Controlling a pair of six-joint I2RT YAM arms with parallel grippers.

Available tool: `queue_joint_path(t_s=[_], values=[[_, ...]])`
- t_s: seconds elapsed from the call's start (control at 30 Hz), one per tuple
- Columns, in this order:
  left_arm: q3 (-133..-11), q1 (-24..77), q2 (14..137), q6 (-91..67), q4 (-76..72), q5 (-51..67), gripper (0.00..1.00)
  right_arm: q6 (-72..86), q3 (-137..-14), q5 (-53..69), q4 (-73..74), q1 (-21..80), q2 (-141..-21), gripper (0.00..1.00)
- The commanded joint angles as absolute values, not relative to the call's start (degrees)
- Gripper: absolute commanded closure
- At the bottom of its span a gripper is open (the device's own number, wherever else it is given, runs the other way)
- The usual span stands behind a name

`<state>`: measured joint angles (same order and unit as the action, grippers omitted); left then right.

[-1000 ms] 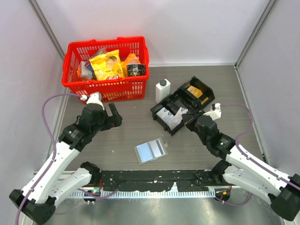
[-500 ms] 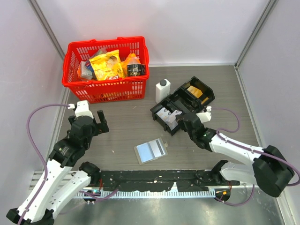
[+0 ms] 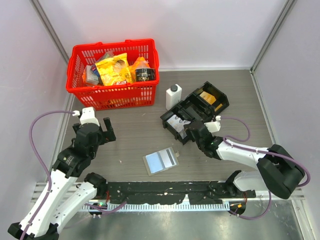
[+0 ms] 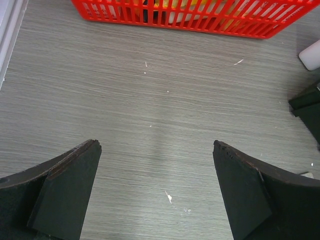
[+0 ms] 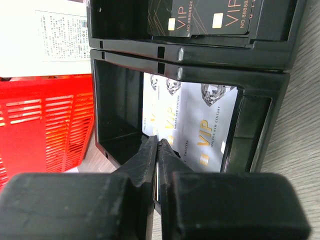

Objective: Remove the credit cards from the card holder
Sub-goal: Place the credit card in the storage box, then remove the credit card from the card holder.

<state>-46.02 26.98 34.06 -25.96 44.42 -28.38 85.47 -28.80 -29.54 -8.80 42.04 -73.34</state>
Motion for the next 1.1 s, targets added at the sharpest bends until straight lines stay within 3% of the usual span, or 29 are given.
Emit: queue_joint_path(t_s=[0.0, 0.43, 0.6, 0.83, 1.07], values=[[-45.7, 26.63, 33.93, -24.7, 41.92, -27.6, 0.0, 86.05, -29.18, -31.29, -10.2, 42.45, -73.65, 0.86], [-45.0, 26.63, 33.66, -24.34, 40.25, -23.82, 0.0, 78.5, -24.79, -30.06, -0.37, 42.45, -58.47, 0.6], [-45.61, 26.63, 34.98, -26.45, 40.52, -20.84, 0.0, 66.29, -26.18, -25.07, 2.63, 42.45, -51.86, 0.56], [-45.79, 26.54, 40.42, -33.65, 40.43, -11.71, 0.05, 52.22, -32.34, -15.3, 10.37, 44.12, -52.82, 0.55], [-40.26, 29.0, 43.06, -43.23, 35.78, -3.25, 0.11, 45.89, -35.77, -17.92, 12.39, 55.27, -57.82, 0.56]])
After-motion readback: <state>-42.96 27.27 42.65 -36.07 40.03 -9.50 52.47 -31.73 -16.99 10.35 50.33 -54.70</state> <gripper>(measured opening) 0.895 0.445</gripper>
